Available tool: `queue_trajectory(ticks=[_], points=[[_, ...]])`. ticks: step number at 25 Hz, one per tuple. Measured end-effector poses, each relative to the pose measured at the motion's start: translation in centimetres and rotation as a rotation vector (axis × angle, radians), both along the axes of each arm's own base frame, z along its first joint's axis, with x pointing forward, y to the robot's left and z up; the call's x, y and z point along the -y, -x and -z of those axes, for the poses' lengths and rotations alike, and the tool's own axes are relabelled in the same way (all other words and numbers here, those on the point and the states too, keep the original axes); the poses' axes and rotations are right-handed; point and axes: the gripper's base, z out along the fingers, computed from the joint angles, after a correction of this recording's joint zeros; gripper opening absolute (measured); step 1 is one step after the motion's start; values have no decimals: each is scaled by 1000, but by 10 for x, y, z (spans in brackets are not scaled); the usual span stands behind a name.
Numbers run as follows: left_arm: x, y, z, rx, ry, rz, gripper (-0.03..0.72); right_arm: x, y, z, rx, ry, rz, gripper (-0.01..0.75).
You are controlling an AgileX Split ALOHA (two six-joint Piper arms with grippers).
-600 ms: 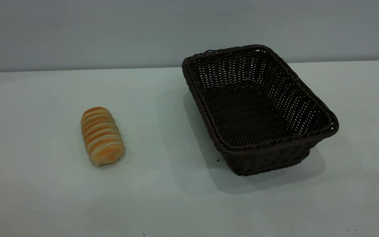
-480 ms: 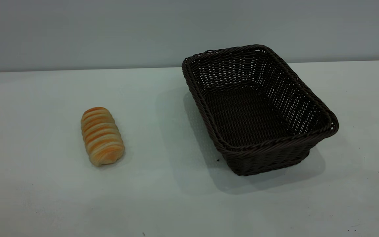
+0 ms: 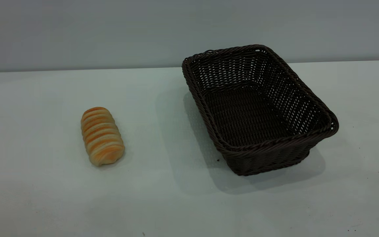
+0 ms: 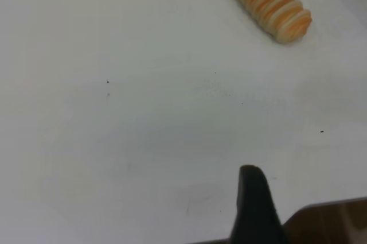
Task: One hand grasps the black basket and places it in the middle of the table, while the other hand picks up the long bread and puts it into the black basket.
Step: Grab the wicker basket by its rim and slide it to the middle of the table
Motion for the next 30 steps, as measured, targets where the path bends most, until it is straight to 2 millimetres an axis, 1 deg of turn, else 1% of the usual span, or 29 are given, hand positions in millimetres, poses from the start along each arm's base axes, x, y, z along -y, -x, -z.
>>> queue_trajectory(ticks=[23,28,30], points=[[0,0,-1,5,1,1,516,0,0,0,0,0,0,527],[4,-2,-14,104,56,17,516,-3,0,-3,19,-21,-31,527],[5,-9,-16,75,76,7,516,-8,-3,-7,43,-38,-77,527]])
